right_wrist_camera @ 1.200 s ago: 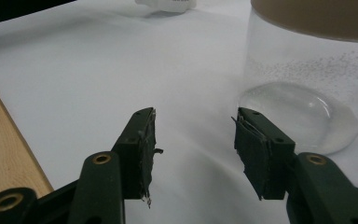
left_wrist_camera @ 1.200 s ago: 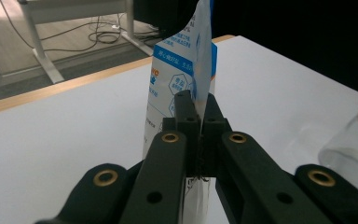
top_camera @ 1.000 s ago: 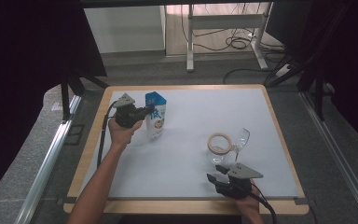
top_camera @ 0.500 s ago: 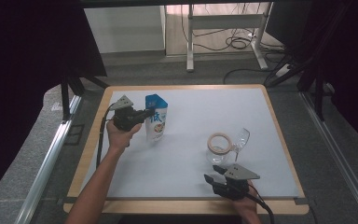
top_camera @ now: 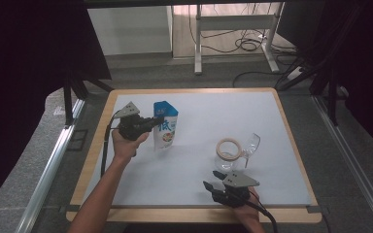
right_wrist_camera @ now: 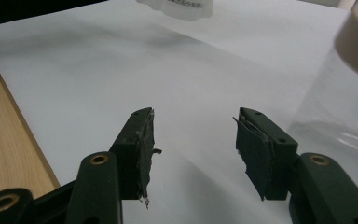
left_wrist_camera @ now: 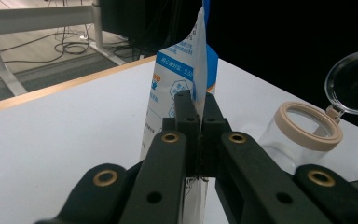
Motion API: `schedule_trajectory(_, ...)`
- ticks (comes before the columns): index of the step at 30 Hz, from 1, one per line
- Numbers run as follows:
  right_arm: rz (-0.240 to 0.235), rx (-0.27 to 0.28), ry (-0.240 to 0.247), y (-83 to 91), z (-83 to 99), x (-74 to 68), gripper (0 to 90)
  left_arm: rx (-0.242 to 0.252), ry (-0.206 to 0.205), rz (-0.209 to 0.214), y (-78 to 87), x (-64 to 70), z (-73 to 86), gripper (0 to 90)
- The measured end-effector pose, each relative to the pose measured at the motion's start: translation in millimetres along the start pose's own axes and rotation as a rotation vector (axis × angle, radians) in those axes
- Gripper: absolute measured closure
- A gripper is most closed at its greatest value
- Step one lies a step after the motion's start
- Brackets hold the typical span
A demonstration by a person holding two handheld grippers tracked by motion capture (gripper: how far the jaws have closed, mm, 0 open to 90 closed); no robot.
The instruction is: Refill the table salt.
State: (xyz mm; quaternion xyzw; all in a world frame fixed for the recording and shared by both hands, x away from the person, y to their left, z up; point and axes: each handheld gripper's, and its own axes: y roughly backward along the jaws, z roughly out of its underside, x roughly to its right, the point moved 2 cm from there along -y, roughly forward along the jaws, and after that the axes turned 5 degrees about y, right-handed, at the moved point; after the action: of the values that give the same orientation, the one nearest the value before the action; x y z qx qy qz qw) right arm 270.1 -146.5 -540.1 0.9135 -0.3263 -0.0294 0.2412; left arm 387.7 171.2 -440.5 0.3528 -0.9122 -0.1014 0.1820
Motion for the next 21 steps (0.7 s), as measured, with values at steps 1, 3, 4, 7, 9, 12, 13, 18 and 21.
schedule_trajectory(1, -0.003, 0.002, 0.004, -2.1, -1.6, -1.3, 46.3, 0.0, 0.0, 0.0, 0.0, 0.0, 0.0, 90.0)
schedule_trajectory(3, -0.009, -0.002, 0.011, -5.8, -4.7, -3.4, 45.9, -0.005, -0.003, 0.004, -0.9, 3.1, 0.2, 90.0)
schedule_trajectory(4, -0.009, -0.002, 0.011, -5.8, -4.7, -3.4, 45.9, -0.005, -0.003, 0.004, -0.9, 3.1, 0.2, 90.0)
schedule_trajectory(7, -0.018, -0.005, 0.033, -12.3, -11.3, -5.5, 45.3, -0.007, -0.002, 0.009, -2.6, 5.3, 1.6, 90.0)
schedule_trajectory(9, -0.022, -0.007, 0.028, -13.2, -12.2, -5.6, 45.3, -0.01, -0.002, 0.012, -3.0, 5.9, 2.1, 90.0)
schedule_trajectory(12, -0.024, -0.006, 0.021, -17.5, -14.5, -4.6, 44.9, -0.012, -0.002, 0.014, -4.0, 7.6, 3.5, 90.0)
schedule_trajectory(13, -0.019, -0.012, 0.017, -18.9, -15.2, -4.0, 44.8, -0.013, -0.002, 0.015, -4.2, 8.1, 4.0, 90.0)
schedule_trajectory(18, -0.027, -0.011, 0.016, -25.7, -19.2, -5.9, 44.2, -0.02, -0.004, 0.021, -5.4, 10.9, 5.7, 90.0)
schedule_trajectory(21, -0.028, -0.015, 0.025, -29.5, -22.7, -7.0, 43.7, -0.019, -0.008, 0.027, -5.8, 13.5, 6.0, 90.0)
